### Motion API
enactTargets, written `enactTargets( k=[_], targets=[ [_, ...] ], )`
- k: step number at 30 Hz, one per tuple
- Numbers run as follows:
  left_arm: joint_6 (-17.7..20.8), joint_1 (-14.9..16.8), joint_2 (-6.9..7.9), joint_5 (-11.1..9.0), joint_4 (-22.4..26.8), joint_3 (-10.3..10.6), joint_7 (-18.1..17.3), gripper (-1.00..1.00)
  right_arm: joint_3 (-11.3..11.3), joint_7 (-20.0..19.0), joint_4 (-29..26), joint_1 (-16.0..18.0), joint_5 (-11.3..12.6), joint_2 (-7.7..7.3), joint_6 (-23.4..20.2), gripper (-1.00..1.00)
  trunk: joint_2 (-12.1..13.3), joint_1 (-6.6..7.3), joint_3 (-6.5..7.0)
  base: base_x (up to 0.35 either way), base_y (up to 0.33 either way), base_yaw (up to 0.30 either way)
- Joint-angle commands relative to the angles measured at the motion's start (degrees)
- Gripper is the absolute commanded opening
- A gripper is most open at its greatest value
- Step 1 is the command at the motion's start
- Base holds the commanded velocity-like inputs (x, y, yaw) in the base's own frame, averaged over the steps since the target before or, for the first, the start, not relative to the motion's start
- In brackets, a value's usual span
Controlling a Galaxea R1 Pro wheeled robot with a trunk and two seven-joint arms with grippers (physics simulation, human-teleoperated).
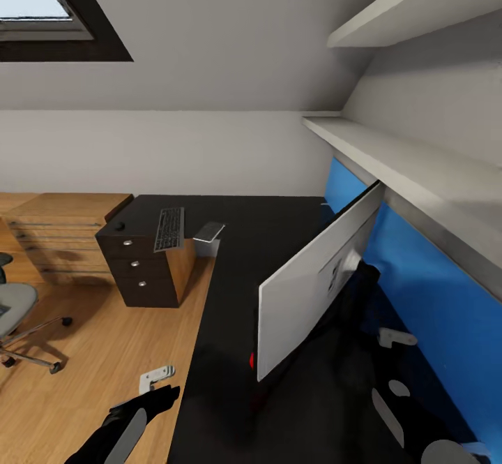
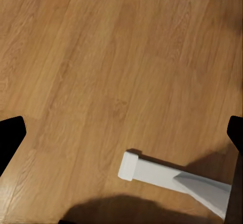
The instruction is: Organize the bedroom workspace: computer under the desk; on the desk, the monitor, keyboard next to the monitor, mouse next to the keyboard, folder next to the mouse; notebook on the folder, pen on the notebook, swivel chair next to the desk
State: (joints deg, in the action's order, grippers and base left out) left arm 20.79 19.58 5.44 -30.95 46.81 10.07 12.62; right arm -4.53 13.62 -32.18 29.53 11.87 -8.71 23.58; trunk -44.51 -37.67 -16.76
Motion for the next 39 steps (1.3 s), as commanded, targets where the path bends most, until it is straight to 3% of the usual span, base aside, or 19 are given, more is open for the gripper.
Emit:
enactTargets(
  k=[1, 15, 19, 21, 22, 23, 25, 27, 30, 32, 39],
  targets=[
    [0.13, 0.05, 0.07, -0.6, 0.12, 0.31, 0.58, 1.0, -0.48, 0.35, 0.03, 0.04, 0.55, -0.08, 0.24, 1.0, -0.07, 0.02, -0.08, -0.332, 0.0, 0.0],
    [0.13, 0.11, 0.11, -0.6, 0.12, 0.23, 0.57, 1.0, -0.63, 0.32, -0.22, 0.01, 0.28, 0.02, 0.24, 1.0, -0.07, 0.02, -0.08, -0.334, 0.011, 0.0],
    [0.13, 0.09, 0.25, -0.66, 0.05, 0.22, 0.57, 1.0, -0.65, 0.55, -5.23, -0.23, 0.23, 0.2, -0.63, 1.0, -0.07, 0.02, -0.08, -0.314, 0.136, 0.0],
    [0.13, 0.07, 0.27, -0.68, 0.04, 0.22, 0.57, 1.0, -0.65, 0.96, -13.25, -1.38, 0.3, 0.44, -5.7, 1.0, -0.07, 0.02, -0.08, -0.237, 0.15, 0.0],
    [0.13, 0.09, 0.27, -0.68, 0.04, 0.22, 0.53, 1.0, -0.67, 1.45, -18.4, -2.98, 0.38, 0.64, -11.04, 1.0, -0.07, 0.02, -0.08, -0.139, 0.091, 0.0],
    [0.13, 0.09, 0.27, -0.63, 0.05, 0.22, 0.5, 1.0, -0.66, 4.12, -29.6, -7.12, 0.39, 1.55, -24.24, 1.0, -0.07, 0.02, -0.08, -0.057, 0.037, 0.0],
    [0.13, 0.1, 0.27, -0.62, 0.05, 0.22, 0.52, 1.0, -0.63, 7.83, -36.96, -9.45, 0.41, 2.76, -31.89, 1.0, -0.07, 0.02, -0.08, -0.037, 0.024, 0.0],
    [0.13, 0.08, 0.24, -0.63, 0.04, 0.25, 0.54, 1.0, -0.61, 12.54, -41.34, -10.76, 0.39, 4.05, -35.74, 1.0, -0.07, 0.02, -0.08, -0.019, 0.046, 0.0],
    [0.13, 0.06, 0.17, -0.67, 0.04, 0.29, 0.61, 1.0, -0.88, 19.53, -44.35, -11.72, 0.36, 5.87, -37.86, 1.0, -0.07, 0.02, -0.08, -0.008, 0.164, 0.0],
    [0.13, 0.07, 0.14, -0.66, 0.04, 0.3, 0.63, 1.0, -1.6, 21.72, -45.16, -11.97, 0.31, 6.57, -38.0, 1.0, -0.07, 0.02, -0.08, -0.012, 0.247, 0.0],
    [0.04, 0.09, -0.92, -0.68, -1.05, 0.26, 0.71, 1.0, -3.79, 22.75, -44.59, -13.13, -1.58, 7.42, -36.06, 1.0, -0.07, 0.02, -0.08, -0.006, 0.038, 0.0]
  ],
)
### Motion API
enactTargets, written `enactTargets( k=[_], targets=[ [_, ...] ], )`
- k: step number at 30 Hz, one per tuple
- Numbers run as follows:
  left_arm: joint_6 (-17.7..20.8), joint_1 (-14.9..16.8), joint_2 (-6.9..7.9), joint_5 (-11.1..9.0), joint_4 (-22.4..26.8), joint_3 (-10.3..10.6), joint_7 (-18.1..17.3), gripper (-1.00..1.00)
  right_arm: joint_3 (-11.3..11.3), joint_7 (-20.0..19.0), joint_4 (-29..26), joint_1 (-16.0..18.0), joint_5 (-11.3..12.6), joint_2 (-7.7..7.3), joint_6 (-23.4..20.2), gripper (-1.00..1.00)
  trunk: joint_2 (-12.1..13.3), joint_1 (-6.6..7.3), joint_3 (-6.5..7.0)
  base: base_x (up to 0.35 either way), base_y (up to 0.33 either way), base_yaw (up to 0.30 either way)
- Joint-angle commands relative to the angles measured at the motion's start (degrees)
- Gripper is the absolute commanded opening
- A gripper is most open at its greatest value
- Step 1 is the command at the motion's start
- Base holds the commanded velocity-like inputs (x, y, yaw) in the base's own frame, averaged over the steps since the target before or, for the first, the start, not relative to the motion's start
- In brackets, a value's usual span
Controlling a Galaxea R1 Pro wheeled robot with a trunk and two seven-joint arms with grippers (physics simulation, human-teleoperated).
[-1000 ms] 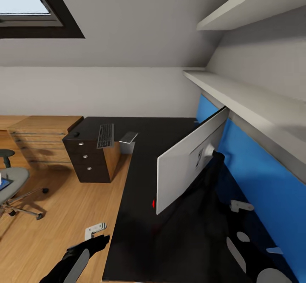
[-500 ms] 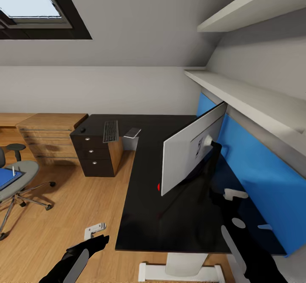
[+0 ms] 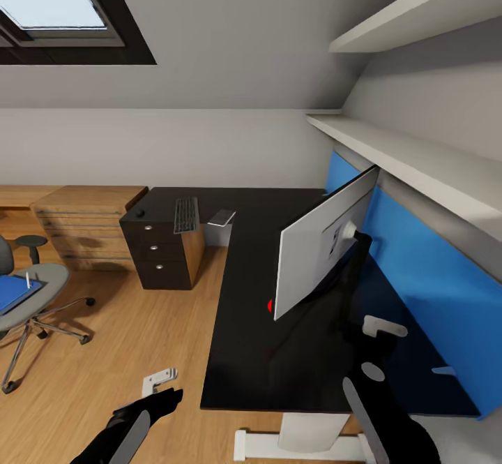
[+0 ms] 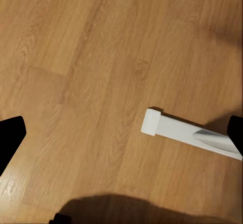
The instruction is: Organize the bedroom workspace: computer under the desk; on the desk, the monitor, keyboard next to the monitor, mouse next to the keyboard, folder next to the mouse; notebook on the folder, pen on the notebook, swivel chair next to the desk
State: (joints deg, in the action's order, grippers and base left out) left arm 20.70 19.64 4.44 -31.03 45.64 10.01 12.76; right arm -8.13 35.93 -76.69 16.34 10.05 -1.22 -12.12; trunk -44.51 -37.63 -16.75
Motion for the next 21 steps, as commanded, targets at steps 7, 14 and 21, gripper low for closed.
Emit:
enactTargets(
  k=[7, 14, 21],
  targets=[
    [0.13, 0.04, -0.68, -0.61, 0.08, 0.28, 0.67, 1.0, 2.08, -0.09, 2.17, 2.32, 2.5, -0.32, -1.98, 1.0, -0.07, -0.01, -0.08, 0.0, 0.0, 0.0],
    [0.13, 0.03, -0.74, -0.6, 0.07, 0.28, 0.68, 1.0, 3.91, -0.01, 3.05, 2.71, 3.55, -0.36, -2.39, 1.0, -0.07, -0.01, -0.08, 0.0, 0.001, 0.0],
    [0.13, 0.02, -0.75, -0.59, 0.06, 0.29, 0.68, 1.0, 3.77, 0.01, 2.38, 2.48, 3.39, -0.37, -0.53, 1.0, -0.07, -0.01, -0.08, 0.0, 0.171, 0.0]
  ],
)
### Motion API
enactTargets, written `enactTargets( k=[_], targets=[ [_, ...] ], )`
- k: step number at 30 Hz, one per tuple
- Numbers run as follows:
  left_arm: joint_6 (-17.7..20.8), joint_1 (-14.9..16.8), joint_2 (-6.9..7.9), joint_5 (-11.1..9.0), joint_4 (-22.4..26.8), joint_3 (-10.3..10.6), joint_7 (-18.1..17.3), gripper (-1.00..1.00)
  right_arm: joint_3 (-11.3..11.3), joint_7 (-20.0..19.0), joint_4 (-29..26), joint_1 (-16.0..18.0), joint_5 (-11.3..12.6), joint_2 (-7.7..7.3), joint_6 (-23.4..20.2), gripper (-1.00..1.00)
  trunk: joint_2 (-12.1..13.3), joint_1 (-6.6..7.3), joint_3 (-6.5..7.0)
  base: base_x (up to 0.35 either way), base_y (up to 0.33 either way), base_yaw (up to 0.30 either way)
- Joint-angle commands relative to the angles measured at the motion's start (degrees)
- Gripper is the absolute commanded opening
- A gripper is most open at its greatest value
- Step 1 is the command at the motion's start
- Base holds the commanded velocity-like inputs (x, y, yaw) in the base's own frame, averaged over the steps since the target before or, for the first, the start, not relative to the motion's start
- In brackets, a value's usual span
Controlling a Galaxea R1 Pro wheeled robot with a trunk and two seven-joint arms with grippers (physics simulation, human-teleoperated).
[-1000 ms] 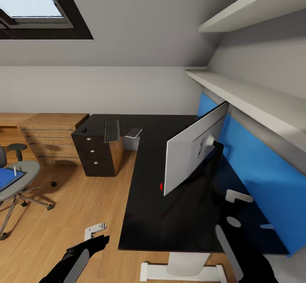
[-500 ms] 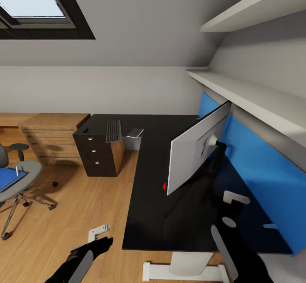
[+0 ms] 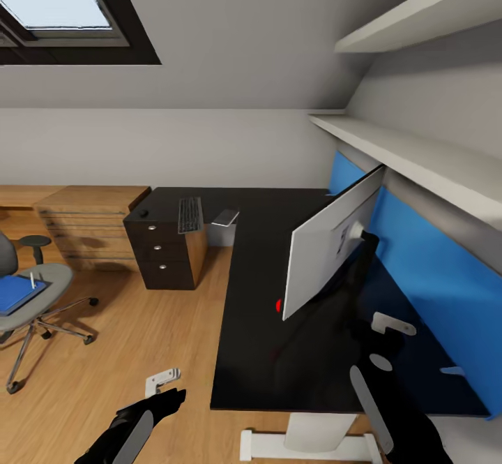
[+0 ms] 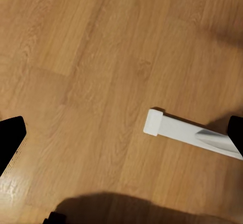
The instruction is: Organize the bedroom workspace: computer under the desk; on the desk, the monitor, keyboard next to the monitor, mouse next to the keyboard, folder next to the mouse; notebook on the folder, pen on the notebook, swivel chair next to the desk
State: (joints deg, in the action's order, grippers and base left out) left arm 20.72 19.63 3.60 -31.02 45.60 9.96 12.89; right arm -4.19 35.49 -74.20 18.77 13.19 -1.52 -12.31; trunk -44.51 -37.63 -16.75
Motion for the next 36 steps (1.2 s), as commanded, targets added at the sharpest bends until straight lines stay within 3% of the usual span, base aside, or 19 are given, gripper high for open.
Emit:
enactTargets(
  k=[1, 7, 11, 12, 20, 24, 32, 36],
  targets=[
    [0.11, 0.04, 0.09, -0.61, 0.1, 0.34, 0.56, 1.0, -0.18, 0.46, -0.26, -0.03, 0.15, -0.05, -0.27, 1.0, -0.07, -0.01, -0.08, 0.0, 0.28, 0.0],
    [0.11, 0.04, 0.09, -0.67, 0.1, 0.38, 0.56, 1.0, -0.6, 0.46, -2.19, -1.96, -1.79, 0.3, 0.07, 1.0, -0.07, -0.01, -0.08, 0.0, 0.193, 0.0],
    [0.11, 0.03, 0.09, -0.7, 0.1, 0.39, 0.56, 1.0, -1.82, 0.5, -3.47, -3.25, -3.06, 0.36, 0.1, 1.0, -0.07, -0.01, -0.08, 0.0, 0.118, 0.0],
    [0.11, 0.04, 0.09, -0.7, 0.1, 0.4, 0.56, 1.0, -2.58, 0.52, -5.73, -3.84, -5.08, 0.36, 0.22, 1.0, -0.07, -0.01, -0.08, 0.0, 0.233, 0.0],
    [0.11, 0.02, 0.09, -0.79, 0.07, 0.36, 0.6, 1.0, -5.56, 0.55, -8.78, -7.0, -8.34, 0.38, 3.34, 1.0, -0.07, -0.01, -0.08, 0.0, 0.256, 0.0],
    [0.11, 0.04, 0.09, -0.76, -0.26, 0.33, 0.59, 1.0, -9.83, 0.59, -9.08, -7.8, -10.32, 0.29, 3.97, 1.0, -0.07, -0.01, -0.08, 0.0, 0.176, 0.0],
    [0.11, 0.04, 0.14, -0.76, -0.33, 0.31, 0.62, 1.0, -13.05, 1.95, -9.15, -8.72, -13.98, 0.27, 5.33, 1.0, -0.07, -0.01, -0.08, 0.0, 0.132, 0.0],
    [0.11, 0.05, 0.17, -0.79, -0.34, 0.24, 0.64, 1.0, -15.83, 5.71, -9.2, -9.21, -14.66, 0.15, 7.83, 1.0, -0.07, -0.01, -0.08, 0.0, 0.008, 0.0]
  ],
)
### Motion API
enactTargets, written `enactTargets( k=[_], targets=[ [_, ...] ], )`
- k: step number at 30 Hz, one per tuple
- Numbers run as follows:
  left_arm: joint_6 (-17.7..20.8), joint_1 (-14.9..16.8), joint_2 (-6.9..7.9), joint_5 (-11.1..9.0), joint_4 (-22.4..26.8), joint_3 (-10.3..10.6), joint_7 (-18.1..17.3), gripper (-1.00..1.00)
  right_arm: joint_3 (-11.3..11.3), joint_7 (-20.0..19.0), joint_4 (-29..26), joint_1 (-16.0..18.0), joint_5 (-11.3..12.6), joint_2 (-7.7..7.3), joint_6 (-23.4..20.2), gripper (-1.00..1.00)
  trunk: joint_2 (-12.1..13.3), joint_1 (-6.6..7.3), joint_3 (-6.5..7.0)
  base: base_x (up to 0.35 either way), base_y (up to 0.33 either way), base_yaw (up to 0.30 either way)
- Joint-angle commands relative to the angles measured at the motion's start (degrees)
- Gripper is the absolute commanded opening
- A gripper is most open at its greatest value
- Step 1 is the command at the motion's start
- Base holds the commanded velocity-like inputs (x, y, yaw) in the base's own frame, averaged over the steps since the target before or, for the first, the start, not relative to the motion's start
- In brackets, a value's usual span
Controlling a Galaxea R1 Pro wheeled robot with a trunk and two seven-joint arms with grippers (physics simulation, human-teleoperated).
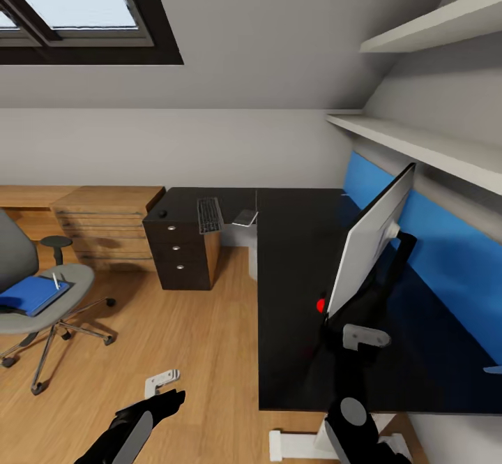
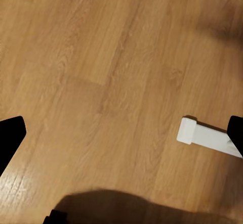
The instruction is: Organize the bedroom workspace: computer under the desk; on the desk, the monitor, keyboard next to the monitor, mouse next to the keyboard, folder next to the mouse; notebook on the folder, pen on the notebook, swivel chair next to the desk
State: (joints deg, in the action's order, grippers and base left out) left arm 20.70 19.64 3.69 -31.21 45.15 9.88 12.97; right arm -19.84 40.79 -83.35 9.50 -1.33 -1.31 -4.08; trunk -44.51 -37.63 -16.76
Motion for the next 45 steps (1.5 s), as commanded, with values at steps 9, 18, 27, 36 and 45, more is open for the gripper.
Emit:
enactTargets(
  k=[9, 18, 27, 36, 45],
  targets=[
    [0.13, 0.04, 0.09, -0.5, 0.11, 0.33, 0.5, 1.0, -2.58, 8.05, 0.02, -0.35, -1.45, -0.26, 4.13, 1.0, -0.06, -0.01, -0.08, 0.156, 0.001, 0.0],
    [0.13, 0.04, 0.03, -0.59, 0.11, 0.39, 0.44, 1.0, -2.65, 8.6, 0.23, -0.36, -1.58, -0.27, 5.11, 1.0, -0.06, -0.01, -0.08, 0.154, 0.051, 0.0],
    [0.06, 0.0, 0.01, -0.45, 0.11, 0.41, 0.39, 1.0, -2.62, 8.63, 0.43, -0.36, -1.66, -0.27, 5.13, 1.0, -0.06, -0.01, -0.08, 0.034, 0.135, 0.0],
    [0.04, 0.02, -0.08, -0.38, -0.15, 0.48, 0.39, 1.0, -2.12, 8.63, 0.61, -0.36, -1.67, -0.19, 5.04, 1.0, -0.06, -0.01, -0.08, 0.11, 0.007, 0.0],
    [-3.29, 0.0, -0.15, -0.49, -0.78, 0.5, 0.32, 1.0, 1.03, 8.61, 0.77, -0.36, -1.54, -0.06, 4.87, 1.0, -0.06, -0.01, -0.08, 0.13, 0.0, 0.0]
  ],
)
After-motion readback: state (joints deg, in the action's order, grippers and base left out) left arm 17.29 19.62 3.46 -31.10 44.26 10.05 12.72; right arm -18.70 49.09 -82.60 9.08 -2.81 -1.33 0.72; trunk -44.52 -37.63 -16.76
